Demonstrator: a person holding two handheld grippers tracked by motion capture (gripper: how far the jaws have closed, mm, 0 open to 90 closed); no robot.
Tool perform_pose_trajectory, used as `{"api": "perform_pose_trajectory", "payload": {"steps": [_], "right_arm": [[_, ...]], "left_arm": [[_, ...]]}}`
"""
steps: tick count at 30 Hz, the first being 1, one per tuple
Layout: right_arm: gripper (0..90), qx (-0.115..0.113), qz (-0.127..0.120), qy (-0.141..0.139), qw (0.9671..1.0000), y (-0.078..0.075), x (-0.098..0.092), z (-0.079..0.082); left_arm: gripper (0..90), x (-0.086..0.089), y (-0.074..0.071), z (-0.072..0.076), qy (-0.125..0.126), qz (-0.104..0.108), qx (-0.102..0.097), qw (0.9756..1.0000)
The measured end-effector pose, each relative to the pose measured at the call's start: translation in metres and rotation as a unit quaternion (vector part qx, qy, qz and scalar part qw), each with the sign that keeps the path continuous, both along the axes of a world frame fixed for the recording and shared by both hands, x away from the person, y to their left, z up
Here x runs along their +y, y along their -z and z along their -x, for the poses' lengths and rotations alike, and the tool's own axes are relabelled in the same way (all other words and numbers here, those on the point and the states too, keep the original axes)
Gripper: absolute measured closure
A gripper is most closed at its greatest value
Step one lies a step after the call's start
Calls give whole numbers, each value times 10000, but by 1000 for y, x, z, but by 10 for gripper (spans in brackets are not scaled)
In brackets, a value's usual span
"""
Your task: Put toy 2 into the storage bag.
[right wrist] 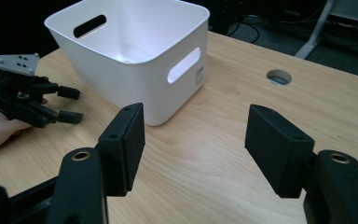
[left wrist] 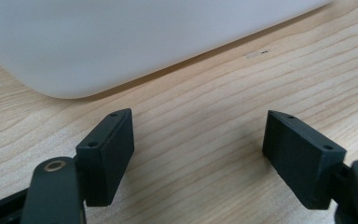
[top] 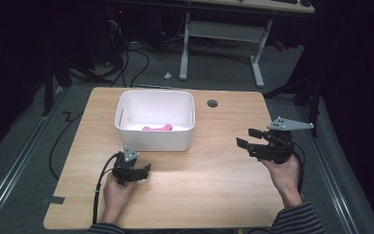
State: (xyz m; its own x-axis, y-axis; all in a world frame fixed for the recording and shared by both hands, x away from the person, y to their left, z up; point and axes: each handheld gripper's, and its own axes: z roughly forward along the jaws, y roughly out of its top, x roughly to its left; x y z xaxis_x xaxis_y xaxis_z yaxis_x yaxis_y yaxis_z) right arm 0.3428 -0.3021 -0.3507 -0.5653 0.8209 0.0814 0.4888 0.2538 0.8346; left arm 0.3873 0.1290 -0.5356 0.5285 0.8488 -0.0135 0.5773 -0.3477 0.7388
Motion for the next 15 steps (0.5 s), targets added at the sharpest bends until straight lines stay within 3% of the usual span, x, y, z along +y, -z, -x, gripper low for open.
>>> {"api": "perform_pose_trajectory", "payload": {"steps": [15], "right_arm": [[382,58,-467,334,9983,26,-31,18]], "left_arm": [[252,0,0,0,7,-3,-3,10000]]}}
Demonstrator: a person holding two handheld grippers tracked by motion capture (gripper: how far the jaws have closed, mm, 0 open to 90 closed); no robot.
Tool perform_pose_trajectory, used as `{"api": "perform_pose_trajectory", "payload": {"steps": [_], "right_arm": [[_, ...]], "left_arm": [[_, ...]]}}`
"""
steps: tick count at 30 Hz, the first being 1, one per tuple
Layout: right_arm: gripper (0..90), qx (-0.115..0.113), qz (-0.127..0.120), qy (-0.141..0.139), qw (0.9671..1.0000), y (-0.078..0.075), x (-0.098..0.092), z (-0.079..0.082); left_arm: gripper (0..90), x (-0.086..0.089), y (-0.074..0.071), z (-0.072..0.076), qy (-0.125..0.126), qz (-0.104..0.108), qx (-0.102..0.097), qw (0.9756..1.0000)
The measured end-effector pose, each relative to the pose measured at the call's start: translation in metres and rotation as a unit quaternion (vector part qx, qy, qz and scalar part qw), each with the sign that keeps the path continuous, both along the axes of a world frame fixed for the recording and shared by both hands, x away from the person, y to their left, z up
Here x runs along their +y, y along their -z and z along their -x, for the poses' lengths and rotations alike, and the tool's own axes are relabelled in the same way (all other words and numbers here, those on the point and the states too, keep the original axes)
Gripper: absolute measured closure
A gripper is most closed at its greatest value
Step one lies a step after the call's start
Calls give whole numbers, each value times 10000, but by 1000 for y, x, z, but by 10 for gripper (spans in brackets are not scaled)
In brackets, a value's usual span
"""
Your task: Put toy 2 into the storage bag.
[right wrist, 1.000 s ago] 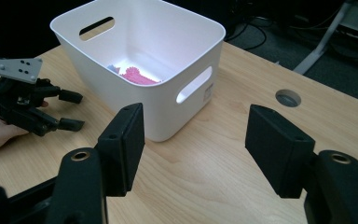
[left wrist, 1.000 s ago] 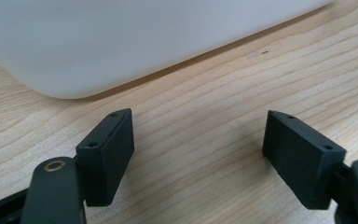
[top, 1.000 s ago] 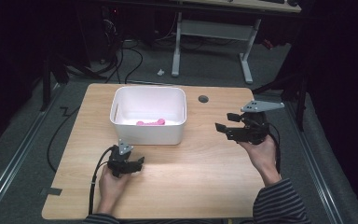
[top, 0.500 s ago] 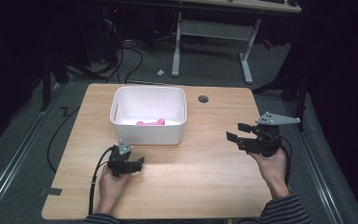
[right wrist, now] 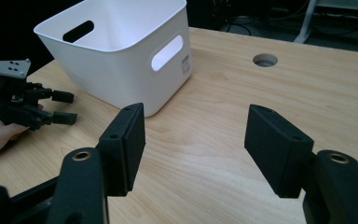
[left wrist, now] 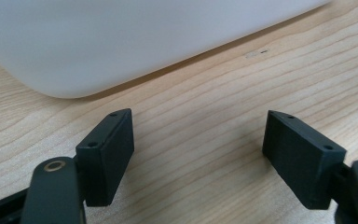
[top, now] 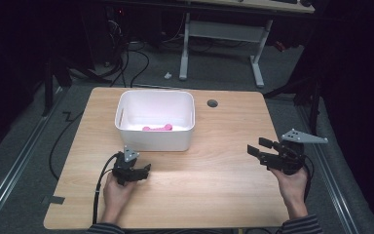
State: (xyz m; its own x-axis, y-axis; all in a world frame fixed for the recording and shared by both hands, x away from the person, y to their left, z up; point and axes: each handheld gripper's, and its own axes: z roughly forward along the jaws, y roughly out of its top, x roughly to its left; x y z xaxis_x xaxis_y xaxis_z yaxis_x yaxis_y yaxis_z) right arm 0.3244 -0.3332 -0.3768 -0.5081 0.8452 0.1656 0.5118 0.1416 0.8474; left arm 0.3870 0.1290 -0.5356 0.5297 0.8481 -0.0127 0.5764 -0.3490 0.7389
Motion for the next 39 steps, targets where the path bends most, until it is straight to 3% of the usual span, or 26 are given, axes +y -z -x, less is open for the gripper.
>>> {"api": "perform_pose_trajectory", "payload": {"steps": [18,39], "right_arm": [[382,263,-220,34,9994,36,0,-2],[382,480,-177,-27,9987,63,19,-13]], "left_arm": [[252,0,0,0,-1,2,0,10000],[251,0,0,0,2,5,2,10000]]}}
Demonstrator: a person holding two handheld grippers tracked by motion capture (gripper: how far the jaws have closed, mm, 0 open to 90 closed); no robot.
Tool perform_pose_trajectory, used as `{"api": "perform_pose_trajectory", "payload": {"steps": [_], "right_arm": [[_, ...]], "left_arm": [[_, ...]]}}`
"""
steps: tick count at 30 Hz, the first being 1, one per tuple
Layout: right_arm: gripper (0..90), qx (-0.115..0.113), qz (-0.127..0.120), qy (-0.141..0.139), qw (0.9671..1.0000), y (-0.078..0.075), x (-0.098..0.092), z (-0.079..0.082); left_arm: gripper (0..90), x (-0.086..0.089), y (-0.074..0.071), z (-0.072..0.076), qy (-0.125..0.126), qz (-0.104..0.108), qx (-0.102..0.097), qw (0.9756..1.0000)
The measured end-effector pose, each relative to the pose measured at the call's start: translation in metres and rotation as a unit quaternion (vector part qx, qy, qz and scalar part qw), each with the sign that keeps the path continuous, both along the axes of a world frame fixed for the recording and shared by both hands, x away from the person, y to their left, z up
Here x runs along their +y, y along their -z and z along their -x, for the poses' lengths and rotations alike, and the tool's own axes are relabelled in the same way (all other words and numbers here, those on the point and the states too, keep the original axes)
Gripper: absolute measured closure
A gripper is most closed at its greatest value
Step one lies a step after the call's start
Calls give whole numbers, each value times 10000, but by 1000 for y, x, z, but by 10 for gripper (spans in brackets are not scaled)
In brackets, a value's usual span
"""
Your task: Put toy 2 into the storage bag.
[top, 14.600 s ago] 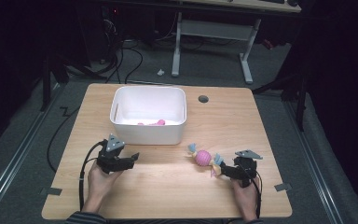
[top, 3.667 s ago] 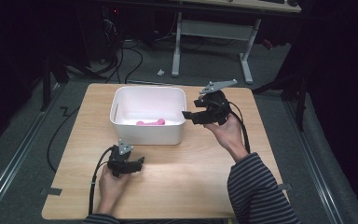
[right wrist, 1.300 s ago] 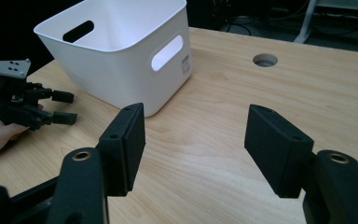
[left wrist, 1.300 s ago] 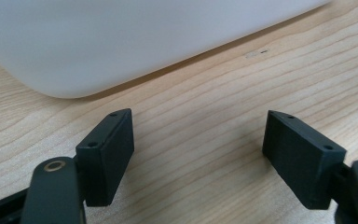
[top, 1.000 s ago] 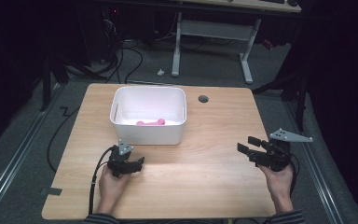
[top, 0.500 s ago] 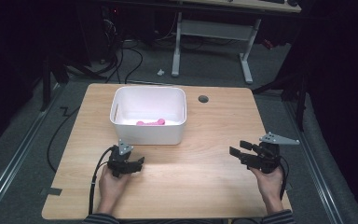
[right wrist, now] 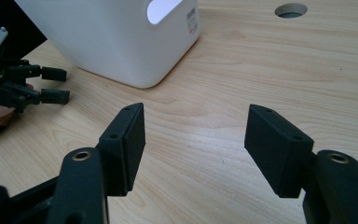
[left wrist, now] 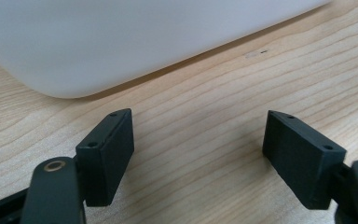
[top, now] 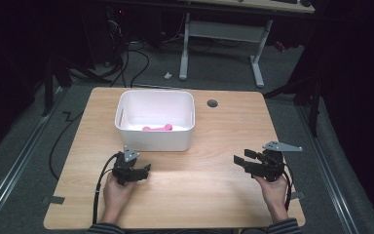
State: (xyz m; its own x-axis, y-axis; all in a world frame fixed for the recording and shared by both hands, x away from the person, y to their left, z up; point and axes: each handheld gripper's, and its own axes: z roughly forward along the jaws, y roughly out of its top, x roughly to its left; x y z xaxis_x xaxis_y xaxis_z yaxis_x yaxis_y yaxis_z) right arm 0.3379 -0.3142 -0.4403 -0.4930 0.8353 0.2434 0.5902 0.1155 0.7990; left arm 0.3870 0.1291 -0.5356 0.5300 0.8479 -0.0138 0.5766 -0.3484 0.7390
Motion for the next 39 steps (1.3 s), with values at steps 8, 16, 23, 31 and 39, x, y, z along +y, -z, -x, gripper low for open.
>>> {"api": "perform_pose_trajectory", "payload": {"steps": [8,16,23,31,39], "right_arm": [[382,32,39,17,10000,6,3,-4],[383,114,121,82,9998,17,5,-10],[383,217,180,171,9995,26,4,-13],[380,257,273,214,9991,34,7,-18],[379,412,399,251,9980,48,9,-24]], "left_arm": [[251,0,0,0,1,-1,1,10000],[251,0,0,0,-1,0,-1,10000],[251,0,0,0,-1,-2,-2,10000],[251,0,0,0,-2,-1,0,10000],[251,0,0,0,0,-4,0,10000]]}}
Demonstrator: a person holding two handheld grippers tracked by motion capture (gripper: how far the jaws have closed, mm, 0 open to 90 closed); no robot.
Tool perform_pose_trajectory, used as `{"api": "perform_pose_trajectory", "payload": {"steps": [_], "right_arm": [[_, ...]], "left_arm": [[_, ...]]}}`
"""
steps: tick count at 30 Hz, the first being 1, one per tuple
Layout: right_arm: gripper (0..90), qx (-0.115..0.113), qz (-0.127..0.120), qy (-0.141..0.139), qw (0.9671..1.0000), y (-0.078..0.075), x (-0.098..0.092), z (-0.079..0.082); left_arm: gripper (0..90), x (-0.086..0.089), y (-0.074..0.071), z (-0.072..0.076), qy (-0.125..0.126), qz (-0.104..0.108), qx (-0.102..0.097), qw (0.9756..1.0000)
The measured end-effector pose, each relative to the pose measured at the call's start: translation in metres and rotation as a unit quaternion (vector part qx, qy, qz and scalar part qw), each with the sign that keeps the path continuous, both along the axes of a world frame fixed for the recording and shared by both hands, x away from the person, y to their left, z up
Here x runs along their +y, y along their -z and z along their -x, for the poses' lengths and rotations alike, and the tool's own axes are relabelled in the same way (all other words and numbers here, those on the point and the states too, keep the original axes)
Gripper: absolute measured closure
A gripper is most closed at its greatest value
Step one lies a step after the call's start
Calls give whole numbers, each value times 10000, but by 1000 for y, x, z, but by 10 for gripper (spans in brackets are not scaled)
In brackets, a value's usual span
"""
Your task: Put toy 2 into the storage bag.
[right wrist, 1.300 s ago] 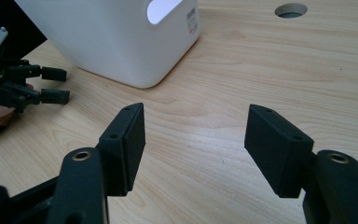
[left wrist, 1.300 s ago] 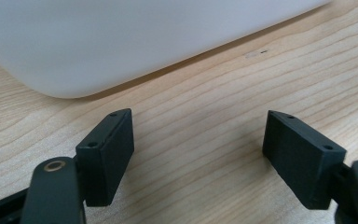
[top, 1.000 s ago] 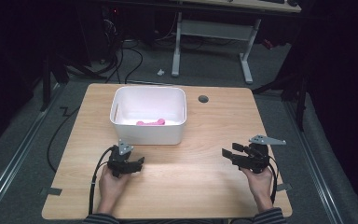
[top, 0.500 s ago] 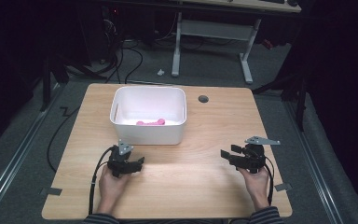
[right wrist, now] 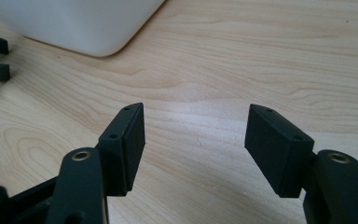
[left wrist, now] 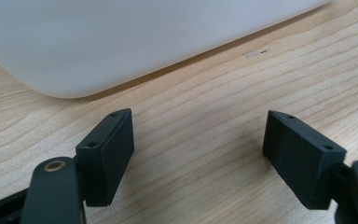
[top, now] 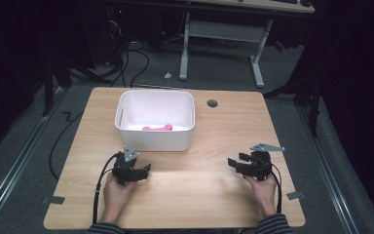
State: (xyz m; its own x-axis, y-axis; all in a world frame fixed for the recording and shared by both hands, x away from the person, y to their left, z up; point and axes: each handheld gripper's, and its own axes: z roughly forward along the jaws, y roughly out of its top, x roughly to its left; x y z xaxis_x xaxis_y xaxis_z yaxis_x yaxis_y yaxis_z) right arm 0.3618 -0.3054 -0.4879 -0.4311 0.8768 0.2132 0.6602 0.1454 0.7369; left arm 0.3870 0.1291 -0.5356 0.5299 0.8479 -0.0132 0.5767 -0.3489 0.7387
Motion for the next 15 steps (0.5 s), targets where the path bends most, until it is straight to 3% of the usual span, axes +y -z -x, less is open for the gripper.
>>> {"api": "perform_pose_trajectory", "payload": {"steps": [15], "right_arm": [[376,59,302,-15,9995,19,12,-8]], "left_arm": [[251,0,0,0,-3,-3,0,10000]]}}
